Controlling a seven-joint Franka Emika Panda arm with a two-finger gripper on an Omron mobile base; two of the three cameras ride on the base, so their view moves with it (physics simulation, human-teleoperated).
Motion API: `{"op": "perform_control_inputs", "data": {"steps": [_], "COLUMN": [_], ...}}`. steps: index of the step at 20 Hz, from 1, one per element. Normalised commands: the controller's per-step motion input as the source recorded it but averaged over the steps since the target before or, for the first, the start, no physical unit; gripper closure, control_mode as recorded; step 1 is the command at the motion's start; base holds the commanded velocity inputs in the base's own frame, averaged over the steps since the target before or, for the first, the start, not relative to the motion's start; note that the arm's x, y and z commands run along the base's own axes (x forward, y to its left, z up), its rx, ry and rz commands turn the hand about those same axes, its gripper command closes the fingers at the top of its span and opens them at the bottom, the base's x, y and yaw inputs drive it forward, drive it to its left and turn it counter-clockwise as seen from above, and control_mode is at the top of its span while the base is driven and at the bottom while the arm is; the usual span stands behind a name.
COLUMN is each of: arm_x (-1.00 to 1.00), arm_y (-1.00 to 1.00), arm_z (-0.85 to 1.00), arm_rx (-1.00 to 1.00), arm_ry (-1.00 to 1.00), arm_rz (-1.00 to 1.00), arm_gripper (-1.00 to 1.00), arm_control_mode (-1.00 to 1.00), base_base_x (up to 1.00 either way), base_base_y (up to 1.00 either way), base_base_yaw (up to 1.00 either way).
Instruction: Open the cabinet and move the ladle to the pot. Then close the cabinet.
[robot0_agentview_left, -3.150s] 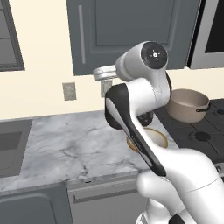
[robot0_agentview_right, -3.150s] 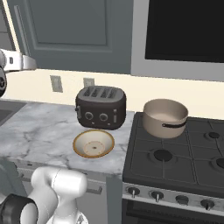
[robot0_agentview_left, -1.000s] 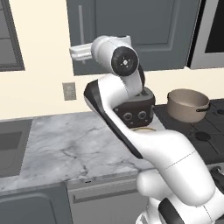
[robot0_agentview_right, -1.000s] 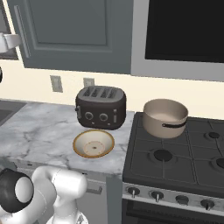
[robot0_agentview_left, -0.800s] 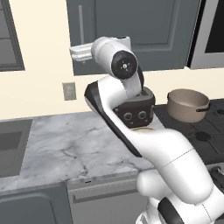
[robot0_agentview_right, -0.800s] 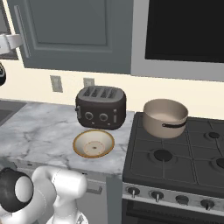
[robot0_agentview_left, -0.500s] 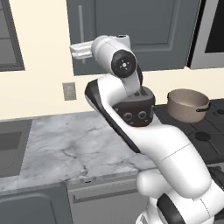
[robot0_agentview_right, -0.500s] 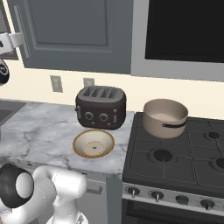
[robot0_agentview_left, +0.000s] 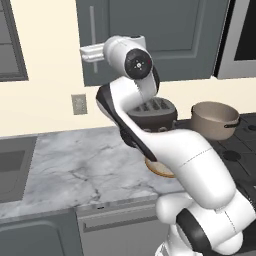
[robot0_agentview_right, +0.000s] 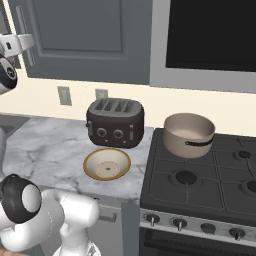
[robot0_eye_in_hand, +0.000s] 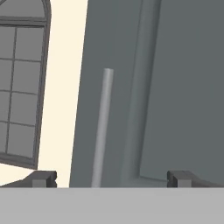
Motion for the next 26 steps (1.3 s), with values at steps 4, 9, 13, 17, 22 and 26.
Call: {"op": "perform_control_inputs", "data": {"steps": [4,9,13,17,22,26], "arm_x": [0.39,0.33,0.26,0.19,0.17,0.2], "arm_y": [0.0,0.0,0.0,0.0,0.0,0.0], "arm_z": [0.0,0.0,0.0,0.0,0.0,-0.02], "arm_rx": [0.0,0.0,0.0,0.0,0.0,0.0], "arm_ry": [0.0,0.0,0.0,0.0,0.0,0.0], "arm_rz": [0.0,0.0,0.0,0.0,0.0,0.0], "arm_gripper": [-1.0,-1.0,-1.0,-1.0,-1.0,-1.0], "arm_control_mode": [-1.0,-1.0,-1.0,-1.0,-1.0,-1.0], "base_base_x": [0.0,0.0,0.0,0.0,0.0,0.0], "base_base_y": [0.0,0.0,0.0,0.0,0.0,0.0], "base_base_yaw": [0.0,0.0,0.0,0.0,0.0,0.0]}}
